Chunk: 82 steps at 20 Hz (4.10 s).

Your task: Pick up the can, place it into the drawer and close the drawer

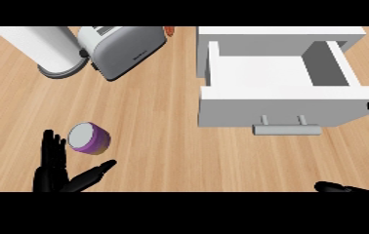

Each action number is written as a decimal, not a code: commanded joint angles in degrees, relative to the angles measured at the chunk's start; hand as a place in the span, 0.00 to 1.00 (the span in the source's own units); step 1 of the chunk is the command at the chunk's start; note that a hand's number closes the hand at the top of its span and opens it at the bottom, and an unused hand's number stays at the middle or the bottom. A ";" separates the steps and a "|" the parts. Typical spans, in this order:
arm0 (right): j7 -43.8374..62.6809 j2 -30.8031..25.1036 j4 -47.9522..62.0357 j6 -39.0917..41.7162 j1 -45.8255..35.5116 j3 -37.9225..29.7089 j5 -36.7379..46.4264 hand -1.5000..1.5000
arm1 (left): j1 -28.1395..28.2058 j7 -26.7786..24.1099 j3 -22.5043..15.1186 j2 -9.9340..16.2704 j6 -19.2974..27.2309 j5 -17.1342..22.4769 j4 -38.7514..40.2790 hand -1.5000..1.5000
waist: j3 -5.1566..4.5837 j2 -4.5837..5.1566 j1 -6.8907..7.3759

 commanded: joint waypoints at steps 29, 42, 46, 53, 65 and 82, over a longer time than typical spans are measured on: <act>5.80 0.82 -2.93 1.11 -4.41 -1.61 2.43 0.00 | -27.75 -21.08 11.00 8.08 -11.36 8.15 50.89 0.00 | -0.01 0.09 -0.22; 5.24 0.99 -3.47 1.99 -2.97 -4.38 1.03 0.00 | -36.35 -25.90 10.92 9.39 -17.85 9.52 59.20 1.00 | 0.00 0.06 -0.32; 5.77 -0.23 -4.29 3.38 -3.03 -6.06 -1.90 0.00 | -38.86 -28.73 9.13 7.56 -19.28 7.64 63.02 1.00 | -0.02 0.12 -0.66; 6.15 -0.60 -4.85 3.34 -3.27 -6.00 -0.94 0.00 | -47.10 -26.31 5.63 4.55 -21.54 4.92 65.65 1.00 | -0.02 0.20 -0.97; 4.36 1.56 -4.99 2.53 -1.92 -3.68 3.54 0.00 | -55.04 -9.88 -2.71 -0.32 -13.29 4.95 50.17 1.00 | 0.06 -0.25 -0.09; 7.46 -1.02 -4.93 1.79 -5.52 -6.71 1.67 0.00 | -74.07 20.81 -11.86 -0.40 0.20 7.28 32.55 1.00 | 0.05 -0.01 -1.00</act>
